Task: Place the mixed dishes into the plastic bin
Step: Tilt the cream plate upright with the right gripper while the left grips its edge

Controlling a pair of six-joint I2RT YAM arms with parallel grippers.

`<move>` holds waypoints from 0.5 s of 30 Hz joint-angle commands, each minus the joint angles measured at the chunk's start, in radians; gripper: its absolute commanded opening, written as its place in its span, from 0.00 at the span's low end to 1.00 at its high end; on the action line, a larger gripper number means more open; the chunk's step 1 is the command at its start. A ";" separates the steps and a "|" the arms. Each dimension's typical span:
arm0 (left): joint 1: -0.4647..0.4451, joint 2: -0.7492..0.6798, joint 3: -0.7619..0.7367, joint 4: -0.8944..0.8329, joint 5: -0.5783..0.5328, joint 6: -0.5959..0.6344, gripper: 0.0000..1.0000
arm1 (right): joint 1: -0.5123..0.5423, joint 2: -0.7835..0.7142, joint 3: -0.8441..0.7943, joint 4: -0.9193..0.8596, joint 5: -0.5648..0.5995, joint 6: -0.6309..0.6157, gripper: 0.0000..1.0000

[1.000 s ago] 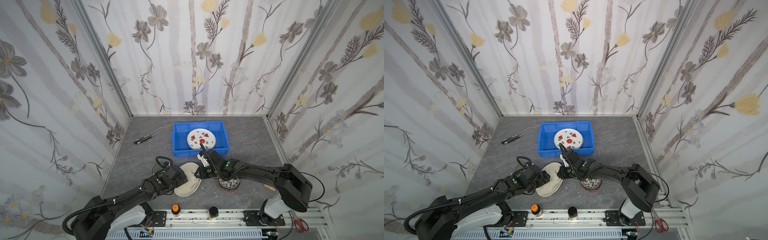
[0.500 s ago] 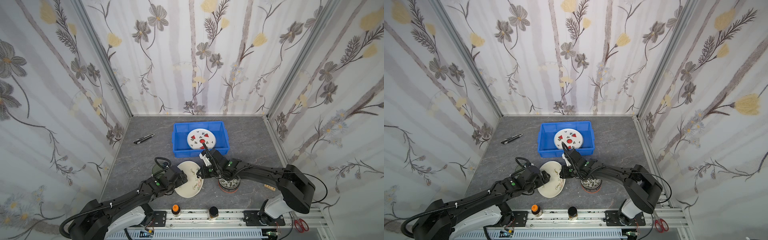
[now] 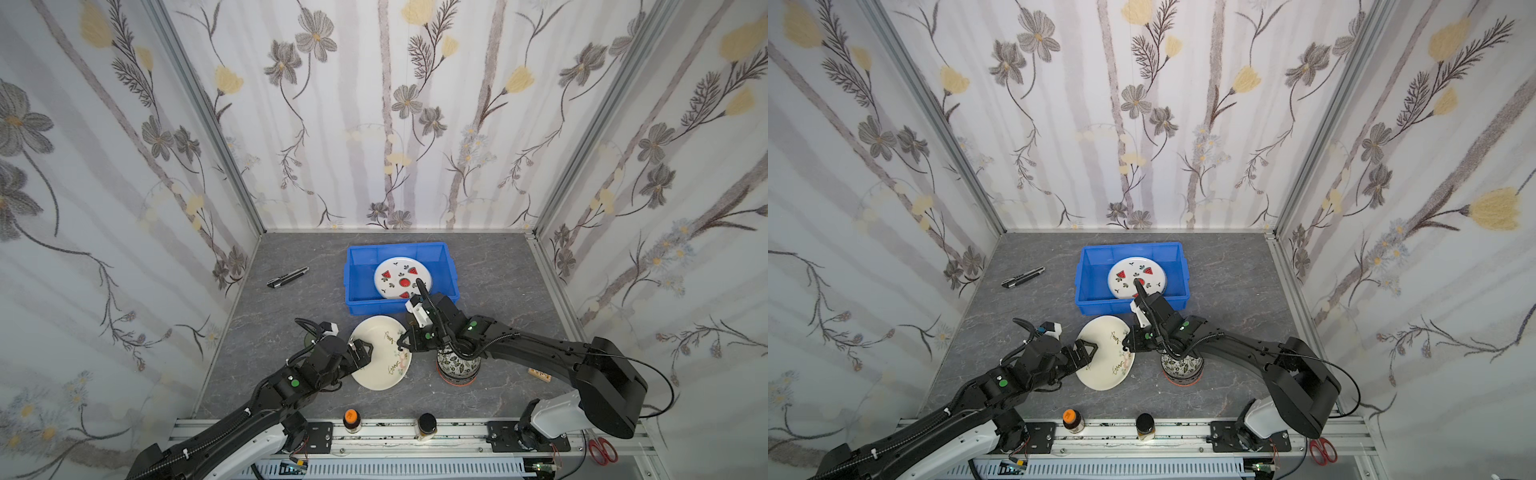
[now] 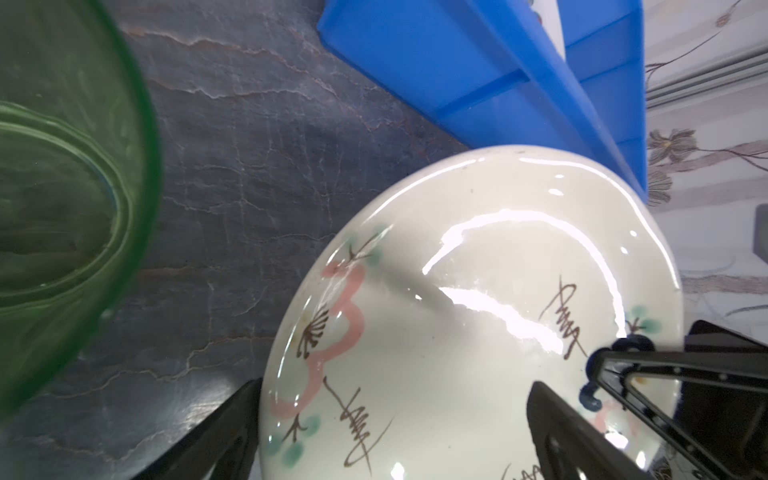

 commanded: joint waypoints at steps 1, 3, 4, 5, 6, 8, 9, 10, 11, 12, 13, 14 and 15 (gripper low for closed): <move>0.011 -0.046 -0.002 0.079 0.049 0.027 1.00 | -0.022 -0.052 -0.006 0.060 -0.048 -0.004 0.00; 0.018 -0.072 0.002 0.080 0.055 0.029 1.00 | -0.055 -0.080 -0.012 0.061 -0.071 -0.004 0.00; 0.020 -0.083 0.003 0.080 0.058 0.027 1.00 | -0.068 -0.090 -0.014 0.063 -0.083 -0.004 0.00; 0.023 -0.091 0.008 0.080 0.062 0.033 1.00 | -0.078 -0.104 -0.016 0.065 -0.097 -0.002 0.00; 0.026 -0.099 0.012 0.080 0.069 0.038 1.00 | -0.088 -0.116 -0.019 0.068 -0.106 0.000 0.00; 0.030 -0.109 0.018 0.081 0.077 0.044 1.00 | -0.107 -0.139 -0.023 0.076 -0.128 0.005 0.00; 0.033 -0.113 0.022 0.082 0.080 0.048 1.00 | -0.114 -0.149 -0.027 0.083 -0.139 0.010 0.00; 0.035 -0.115 0.026 0.082 0.082 0.049 1.00 | -0.122 -0.155 -0.032 0.092 -0.154 0.015 0.00; 0.039 -0.117 0.032 0.082 0.083 0.051 0.99 | -0.130 -0.164 -0.040 0.110 -0.175 0.026 0.00; 0.042 -0.117 0.039 0.085 0.085 0.054 0.98 | -0.139 -0.172 -0.051 0.131 -0.192 0.037 0.00; 0.046 -0.115 0.045 0.087 0.086 0.057 0.96 | -0.143 -0.179 -0.057 0.146 -0.203 0.047 0.00; 0.049 -0.113 0.051 0.091 0.088 0.059 0.93 | -0.148 -0.187 -0.062 0.160 -0.214 0.056 0.00; 0.053 -0.110 0.056 0.099 0.093 0.059 0.89 | -0.151 -0.194 -0.067 0.172 -0.223 0.064 0.00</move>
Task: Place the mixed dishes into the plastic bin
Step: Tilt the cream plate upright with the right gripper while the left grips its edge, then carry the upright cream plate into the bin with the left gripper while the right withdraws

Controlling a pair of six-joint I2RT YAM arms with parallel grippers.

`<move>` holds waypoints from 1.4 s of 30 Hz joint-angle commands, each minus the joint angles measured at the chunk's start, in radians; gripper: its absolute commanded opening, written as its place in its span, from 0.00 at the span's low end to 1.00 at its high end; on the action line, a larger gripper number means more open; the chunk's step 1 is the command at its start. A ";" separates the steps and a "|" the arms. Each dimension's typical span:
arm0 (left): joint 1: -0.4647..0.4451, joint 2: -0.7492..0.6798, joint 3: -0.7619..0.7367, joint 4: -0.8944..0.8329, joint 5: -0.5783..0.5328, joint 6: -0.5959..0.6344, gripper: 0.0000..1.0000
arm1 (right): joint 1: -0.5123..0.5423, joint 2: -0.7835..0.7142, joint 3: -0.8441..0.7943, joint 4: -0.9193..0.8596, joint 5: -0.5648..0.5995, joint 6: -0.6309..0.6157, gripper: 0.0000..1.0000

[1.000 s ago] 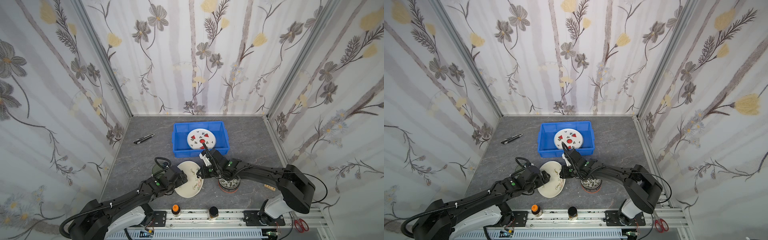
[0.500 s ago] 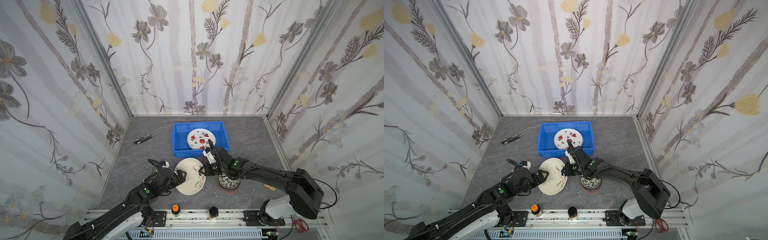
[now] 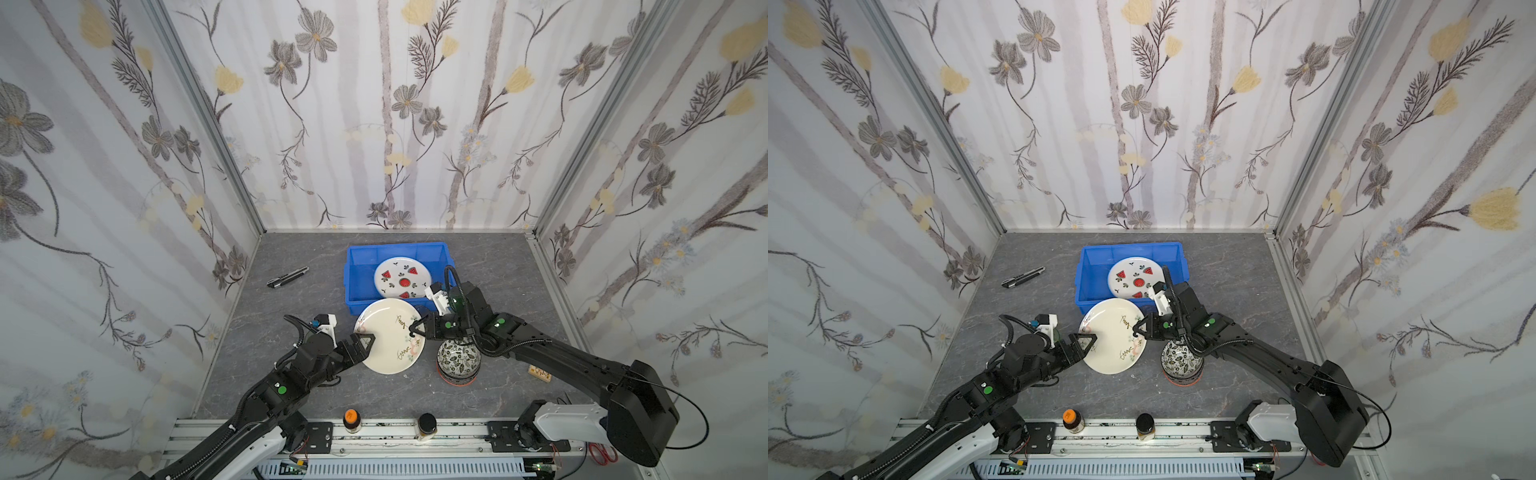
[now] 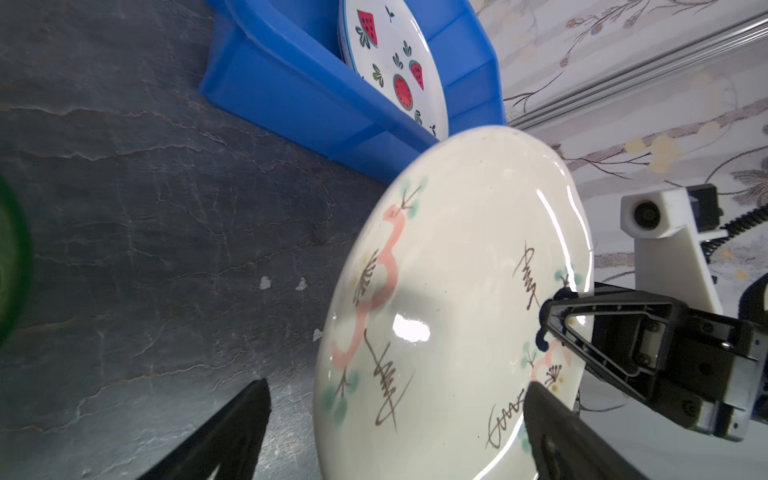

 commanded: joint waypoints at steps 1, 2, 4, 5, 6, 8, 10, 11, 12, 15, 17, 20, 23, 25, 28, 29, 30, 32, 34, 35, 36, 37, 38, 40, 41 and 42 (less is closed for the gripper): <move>0.010 0.007 0.018 0.057 0.021 0.019 0.86 | -0.009 -0.024 -0.008 0.162 -0.100 0.046 0.00; 0.016 0.010 0.019 0.075 0.035 0.017 0.83 | -0.013 -0.031 -0.011 0.172 -0.107 0.055 0.00; 0.022 0.023 0.019 0.113 0.061 0.012 0.78 | -0.019 -0.043 -0.019 0.191 -0.116 0.070 0.00; 0.027 0.032 0.019 0.131 0.076 0.010 0.77 | -0.024 -0.049 -0.023 0.200 -0.124 0.078 0.00; 0.032 0.043 0.019 0.147 0.090 0.011 0.76 | -0.028 -0.055 -0.030 0.218 -0.132 0.088 0.00; 0.042 0.065 0.024 0.169 0.111 0.013 0.74 | -0.036 -0.066 -0.039 0.257 -0.148 0.116 0.00; 0.053 0.084 0.029 0.185 0.130 0.019 0.70 | -0.042 -0.075 -0.068 0.278 -0.153 0.131 0.00; 0.059 0.093 0.032 0.193 0.139 0.021 0.67 | -0.042 -0.077 -0.068 0.272 -0.146 0.131 0.00; 0.066 0.100 0.037 0.202 0.149 0.023 0.64 | -0.042 -0.080 -0.070 0.265 -0.138 0.130 0.00; 0.091 0.123 0.048 0.228 0.187 0.028 0.55 | -0.046 -0.086 -0.081 0.267 -0.126 0.134 0.00; 0.106 0.140 0.058 0.243 0.215 0.029 0.45 | -0.050 -0.089 -0.091 0.271 -0.116 0.139 0.00; 0.123 0.168 0.071 0.264 0.251 0.034 0.32 | -0.058 -0.097 -0.106 0.286 -0.107 0.151 0.00; 0.134 0.196 0.087 0.283 0.282 0.039 0.23 | -0.063 -0.102 -0.120 0.297 -0.098 0.161 0.00; 0.142 0.216 0.098 0.295 0.301 0.042 0.18 | -0.068 -0.107 -0.129 0.304 -0.092 0.168 0.00; 0.152 0.249 0.118 0.315 0.332 0.050 0.11 | -0.074 -0.110 -0.143 0.309 -0.084 0.173 0.00; 0.154 0.258 0.126 0.322 0.342 0.053 0.09 | -0.076 -0.110 -0.148 0.311 -0.082 0.174 0.00; 0.156 0.270 0.133 0.329 0.353 0.055 0.07 | -0.076 -0.111 -0.154 0.315 -0.077 0.177 0.00; 0.159 0.290 0.147 0.344 0.372 0.059 0.03 | -0.077 -0.116 -0.163 0.313 -0.065 0.178 0.00; 0.166 0.310 0.157 0.360 0.387 0.060 0.00 | -0.079 -0.123 -0.168 0.298 -0.047 0.176 0.07; 0.169 0.317 0.160 0.370 0.394 0.060 0.00 | -0.077 -0.127 -0.170 0.291 -0.040 0.174 0.11; 0.175 0.325 0.160 0.391 0.405 0.057 0.00 | -0.079 -0.132 -0.172 0.286 -0.034 0.173 0.15; 0.182 0.332 0.164 0.403 0.409 0.051 0.00 | -0.080 -0.140 -0.174 0.278 -0.027 0.170 0.20; 0.184 0.339 0.166 0.408 0.412 0.051 0.00 | -0.081 -0.145 -0.174 0.270 -0.021 0.168 0.25; 0.193 0.359 0.188 0.409 0.418 0.062 0.00 | -0.083 -0.158 -0.174 0.255 -0.008 0.164 0.32; 0.196 0.367 0.195 0.410 0.421 0.066 0.00 | -0.086 -0.162 -0.174 0.249 -0.003 0.162 0.35; 0.202 0.378 0.207 0.410 0.428 0.070 0.00 | -0.090 -0.169 -0.174 0.241 0.002 0.159 0.38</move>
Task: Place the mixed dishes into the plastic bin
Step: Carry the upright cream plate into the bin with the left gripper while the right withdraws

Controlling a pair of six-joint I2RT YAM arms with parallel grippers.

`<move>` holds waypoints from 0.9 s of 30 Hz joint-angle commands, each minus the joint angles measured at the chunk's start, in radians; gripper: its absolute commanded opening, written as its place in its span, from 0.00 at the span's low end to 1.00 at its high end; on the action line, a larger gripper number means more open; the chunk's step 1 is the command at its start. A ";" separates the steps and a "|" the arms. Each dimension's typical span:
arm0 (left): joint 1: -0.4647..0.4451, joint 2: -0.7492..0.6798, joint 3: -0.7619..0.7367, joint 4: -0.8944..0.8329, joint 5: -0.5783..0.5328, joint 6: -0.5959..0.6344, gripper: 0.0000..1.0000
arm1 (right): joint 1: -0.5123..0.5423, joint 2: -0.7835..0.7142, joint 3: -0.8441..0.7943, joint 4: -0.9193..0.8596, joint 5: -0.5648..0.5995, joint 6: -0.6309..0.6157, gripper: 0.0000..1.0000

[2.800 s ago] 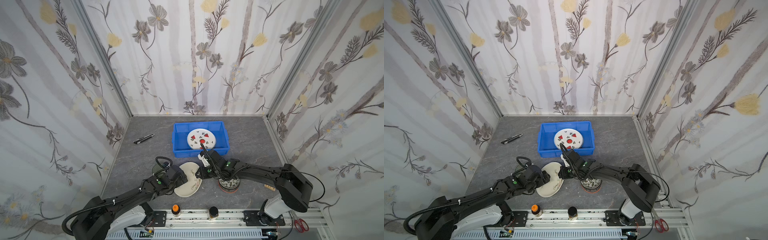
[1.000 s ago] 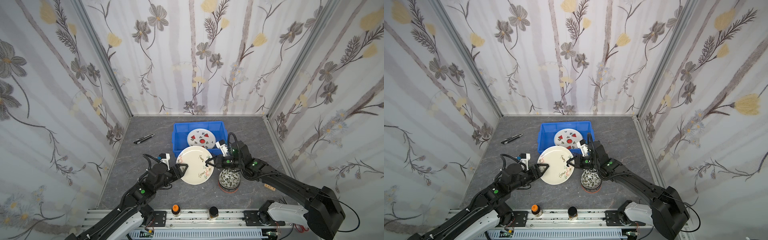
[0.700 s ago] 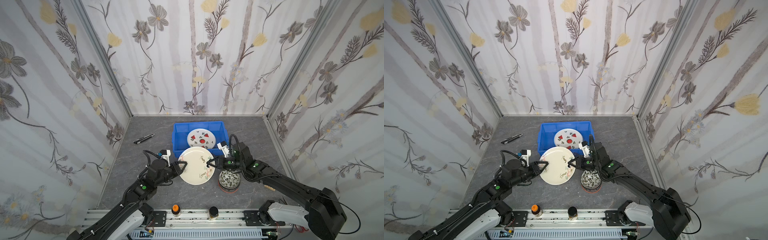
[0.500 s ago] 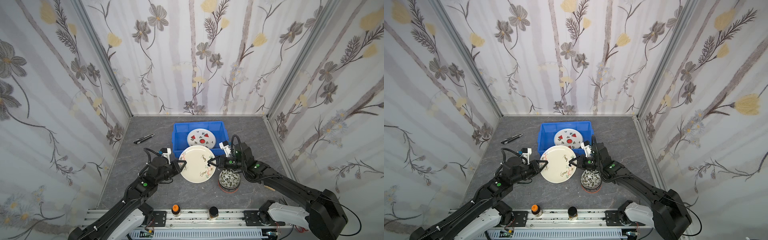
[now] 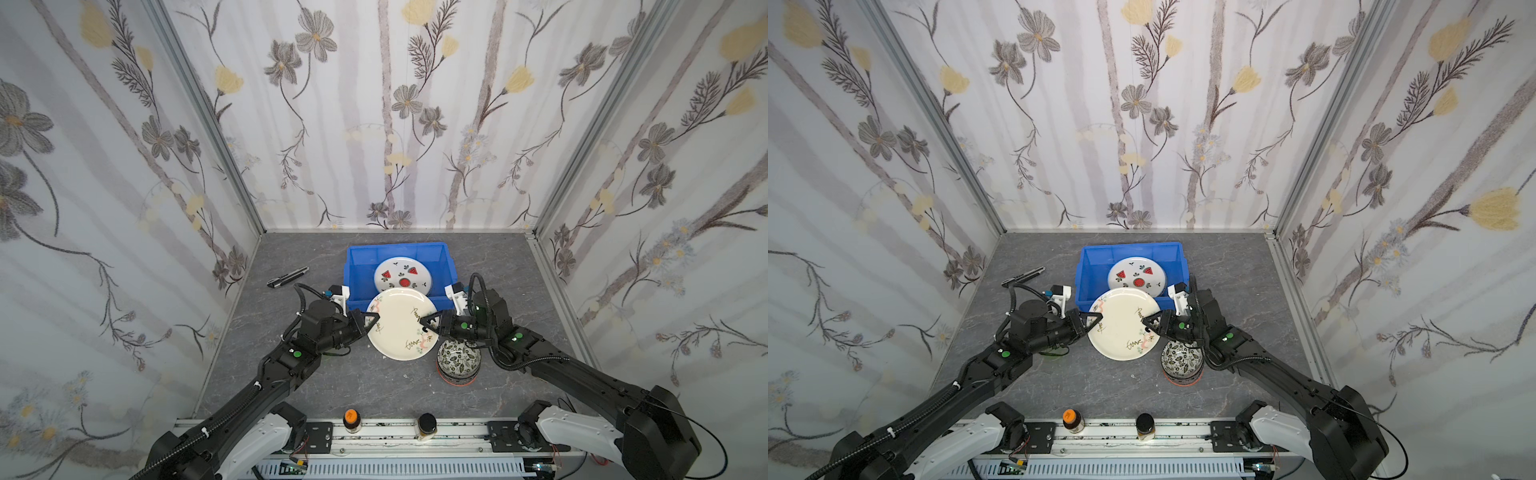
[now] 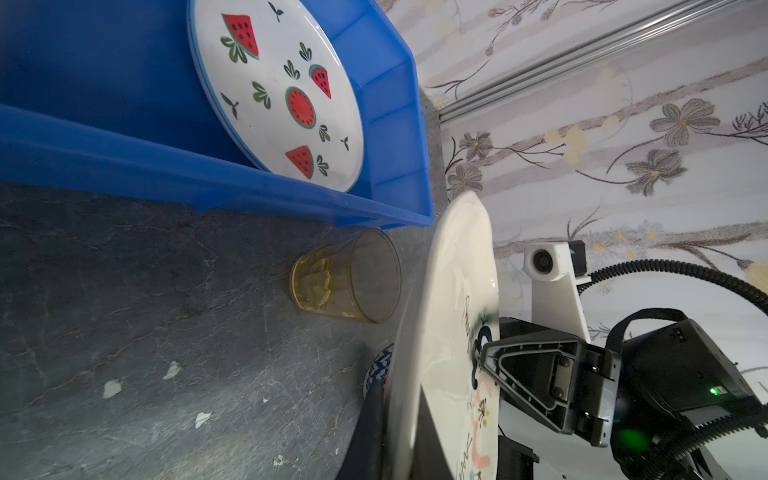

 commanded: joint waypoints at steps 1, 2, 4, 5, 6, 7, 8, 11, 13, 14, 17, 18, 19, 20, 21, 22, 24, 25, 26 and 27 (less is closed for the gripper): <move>0.015 0.021 0.042 0.128 0.071 0.020 0.00 | -0.008 -0.018 -0.001 0.022 0.016 -0.028 0.41; 0.021 0.029 0.052 0.129 0.072 0.022 0.00 | -0.009 -0.024 -0.005 0.017 0.022 -0.030 0.41; 0.036 0.044 0.072 0.130 0.072 0.028 0.00 | -0.015 -0.036 -0.013 0.013 0.029 -0.032 0.45; 0.041 0.050 0.083 0.130 0.072 0.031 0.00 | -0.016 -0.040 -0.015 0.009 0.030 -0.031 0.46; 0.047 0.057 0.094 0.130 0.071 0.033 0.00 | -0.018 -0.047 -0.018 0.005 0.034 -0.033 0.47; 0.053 0.065 0.105 0.131 0.068 0.037 0.00 | -0.019 -0.057 -0.019 -0.001 0.040 -0.033 0.48; 0.059 0.073 0.115 0.131 0.066 0.042 0.00 | -0.021 -0.065 -0.022 -0.006 0.047 -0.035 0.48; 0.078 0.113 0.161 0.132 0.043 0.059 0.00 | -0.030 -0.100 -0.027 -0.035 0.069 -0.046 0.51; 0.084 0.147 0.194 0.131 0.008 0.071 0.00 | -0.036 -0.130 -0.027 -0.063 0.089 -0.057 0.53; 0.085 0.167 0.211 0.132 -0.007 0.078 0.00 | -0.038 -0.144 -0.026 -0.078 0.099 -0.065 0.55; 0.088 0.233 0.267 0.132 -0.068 0.102 0.00 | -0.044 -0.195 -0.019 -0.140 0.135 -0.095 0.59; 0.089 0.258 0.286 0.132 -0.090 0.107 0.00 | -0.047 -0.213 -0.015 -0.164 0.149 -0.104 0.62; 0.090 0.283 0.308 0.132 -0.108 0.115 0.00 | -0.047 -0.232 -0.012 -0.188 0.165 -0.113 0.66; 0.090 0.305 0.328 0.132 -0.125 0.122 0.00 | -0.048 -0.248 -0.011 -0.208 0.180 -0.119 0.71; 0.091 0.325 0.347 0.132 -0.148 0.128 0.00 | -0.049 -0.266 -0.011 -0.229 0.198 -0.126 0.78; 0.090 0.362 0.364 0.134 -0.172 0.134 0.00 | -0.049 -0.284 -0.012 -0.249 0.218 -0.134 0.85; 0.091 0.411 0.399 0.138 -0.196 0.140 0.00 | -0.050 -0.315 -0.018 -0.281 0.252 -0.143 0.96; 0.092 0.437 0.414 0.140 -0.205 0.140 0.00 | -0.049 -0.329 -0.022 -0.294 0.267 -0.144 0.99; 0.092 0.462 0.423 0.144 -0.216 0.141 0.00 | -0.049 -0.345 -0.026 -0.305 0.280 -0.145 1.00; 0.091 0.486 0.437 0.148 -0.228 0.144 0.00 | -0.050 -0.362 -0.032 -0.316 0.289 -0.144 1.00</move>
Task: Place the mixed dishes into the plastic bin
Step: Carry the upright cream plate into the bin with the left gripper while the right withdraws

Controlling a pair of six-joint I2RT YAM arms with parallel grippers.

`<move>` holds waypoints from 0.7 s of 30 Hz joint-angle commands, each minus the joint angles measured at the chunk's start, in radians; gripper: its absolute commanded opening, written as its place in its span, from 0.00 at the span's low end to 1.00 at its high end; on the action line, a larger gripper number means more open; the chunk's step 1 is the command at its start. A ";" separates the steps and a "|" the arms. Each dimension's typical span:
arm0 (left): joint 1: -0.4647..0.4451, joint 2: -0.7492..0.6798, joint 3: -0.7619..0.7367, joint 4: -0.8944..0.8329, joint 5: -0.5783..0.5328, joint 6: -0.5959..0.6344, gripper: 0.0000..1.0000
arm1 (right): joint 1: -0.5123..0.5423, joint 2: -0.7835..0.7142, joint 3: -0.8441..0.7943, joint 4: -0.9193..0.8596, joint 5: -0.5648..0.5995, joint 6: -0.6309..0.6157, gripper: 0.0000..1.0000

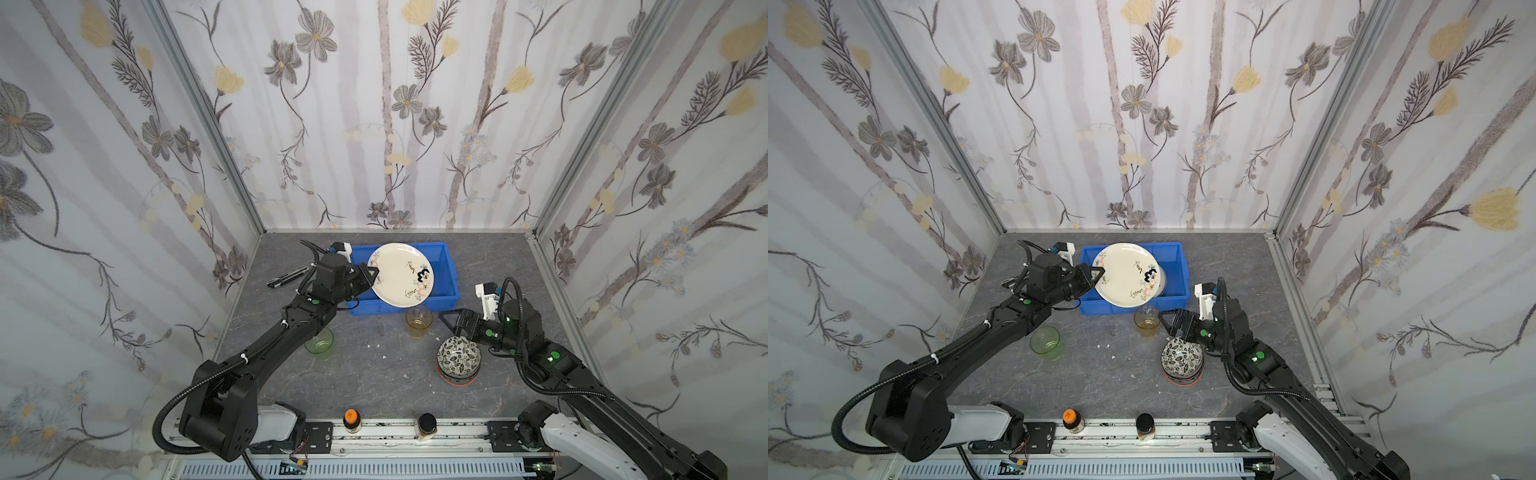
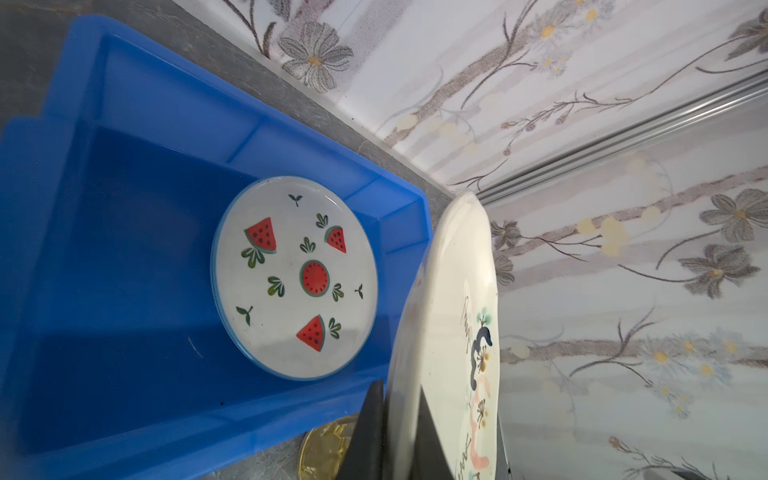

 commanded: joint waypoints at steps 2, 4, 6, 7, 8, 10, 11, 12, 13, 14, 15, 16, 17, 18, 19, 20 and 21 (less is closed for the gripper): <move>0.001 0.088 0.065 0.124 -0.058 0.023 0.00 | -0.002 -0.052 -0.021 -0.071 0.083 -0.021 1.00; 0.001 0.132 0.088 0.131 -0.067 0.024 0.00 | -0.005 -0.073 -0.031 -0.084 0.096 -0.018 1.00; 0.001 0.169 0.111 0.140 -0.069 0.026 0.00 | -0.007 -0.089 -0.043 -0.092 0.103 -0.013 1.00; 0.001 0.190 0.126 0.145 -0.067 0.027 0.00 | -0.006 -0.098 -0.049 -0.093 0.106 -0.010 1.00; 0.001 0.212 0.138 0.149 -0.065 0.026 0.00 | -0.008 -0.104 -0.054 -0.095 0.108 -0.007 1.00; 0.001 0.247 0.158 0.163 -0.060 0.019 0.00 | -0.008 -0.117 -0.062 -0.099 0.110 -0.004 1.00; 0.001 0.264 0.168 0.172 -0.058 0.016 0.00 | -0.009 -0.122 -0.065 -0.103 0.114 -0.001 1.00; 0.000 0.279 0.177 0.178 -0.058 0.016 0.00 | -0.009 -0.128 -0.068 -0.106 0.118 0.001 1.00; 0.001 0.298 0.189 0.182 -0.062 0.019 0.00 | -0.010 -0.134 -0.071 -0.109 0.121 0.004 1.00; 0.002 0.315 0.201 0.182 -0.064 0.020 0.00 | -0.012 -0.140 -0.074 -0.112 0.123 0.005 1.00; 0.002 0.330 0.212 0.183 -0.066 0.020 0.00 | -0.012 -0.145 -0.077 -0.116 0.125 0.007 1.00; 0.002 0.348 0.223 0.184 -0.064 0.022 0.00 | -0.013 -0.149 -0.081 -0.119 0.128 0.010 1.00; 0.002 0.365 0.232 0.184 -0.059 0.022 0.00 | -0.013 -0.154 -0.083 -0.122 0.130 0.011 1.00; 0.002 0.377 0.241 0.184 -0.055 0.021 0.00 | -0.013 -0.157 -0.086 -0.125 0.131 0.014 1.00; 0.002 0.391 0.247 0.185 -0.051 0.020 0.00 | -0.014 -0.161 -0.091 -0.127 0.135 0.016 1.00; 0.002 0.405 0.250 0.186 -0.052 0.019 0.00 | -0.016 -0.164 -0.095 -0.127 0.138 0.018 1.00; 0.003 0.414 0.254 0.188 -0.052 0.019 0.00 | -0.015 -0.166 -0.098 -0.128 0.139 0.021 1.00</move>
